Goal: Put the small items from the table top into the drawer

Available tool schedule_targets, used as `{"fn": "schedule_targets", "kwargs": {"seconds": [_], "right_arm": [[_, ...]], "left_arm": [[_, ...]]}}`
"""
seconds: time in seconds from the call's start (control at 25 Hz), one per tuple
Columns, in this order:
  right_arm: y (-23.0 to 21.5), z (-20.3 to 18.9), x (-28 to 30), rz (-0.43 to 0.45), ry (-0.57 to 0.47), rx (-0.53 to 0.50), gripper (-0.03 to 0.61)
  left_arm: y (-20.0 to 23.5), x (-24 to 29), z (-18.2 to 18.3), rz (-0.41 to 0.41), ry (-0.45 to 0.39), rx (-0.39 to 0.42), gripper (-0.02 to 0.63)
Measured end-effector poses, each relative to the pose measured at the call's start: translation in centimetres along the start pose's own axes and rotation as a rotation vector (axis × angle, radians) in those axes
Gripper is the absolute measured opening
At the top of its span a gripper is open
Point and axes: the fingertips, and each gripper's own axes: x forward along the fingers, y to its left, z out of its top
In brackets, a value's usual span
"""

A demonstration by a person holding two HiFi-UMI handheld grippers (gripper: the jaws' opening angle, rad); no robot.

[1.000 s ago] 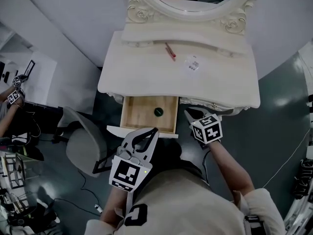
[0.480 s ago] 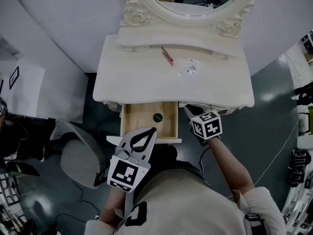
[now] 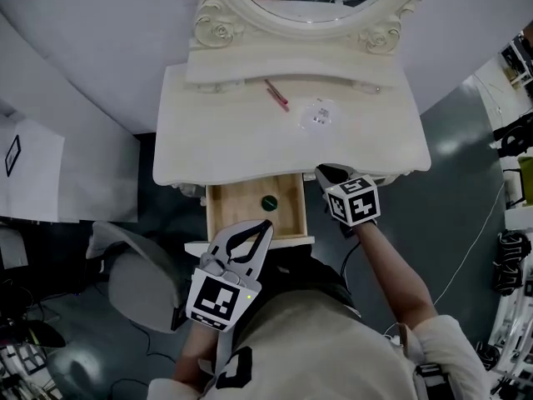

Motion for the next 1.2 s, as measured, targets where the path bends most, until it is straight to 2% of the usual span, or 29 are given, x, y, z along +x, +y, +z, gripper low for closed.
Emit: {"fn": "schedule_targets", "kwargs": {"seconds": [0.36, 0.4, 0.44, 0.68, 0.92, 1.08, 1.2], "right_arm": [[-6.6, 0.8, 2.7, -0.044, 0.056, -0.113, 0.039], [-7.5, 0.7, 2.9, -0.043, 0.065, -0.123, 0.083], [-8.2, 0.7, 3.3, -0.035, 0.073, -0.130, 0.156], [-11.2, 0.7, 5.7, 0.012, 0.105, -0.223, 0.169], [-12.8, 0.7, 8.1, 0.089, 0.137, -0.395, 0.170], [-12.3, 0.4, 9.6, 0.179, 0.164, -0.560, 0.175], [-12.4, -0.5, 10.7, 0.222, 0.219, -0.653, 0.205]], "left_arm": [[-0.8, 3.4, 1.0, 0.038, 0.035, -0.007, 0.058], [-0.9, 3.9, 1.2, 0.045, 0.035, -0.012, 0.058], [-1.0, 4.5, 1.4, 0.052, 0.037, -0.016, 0.058], [-1.5, 7.2, 1.8, 0.115, 0.073, -0.040, 0.058], [-2.3, 9.4, 1.7, 0.169, 0.090, -0.064, 0.058], [-2.8, 10.3, 2.0, 0.192, 0.092, -0.071, 0.058], [-3.0, 10.7, 2.1, 0.207, 0.092, -0.076, 0.058]]}}
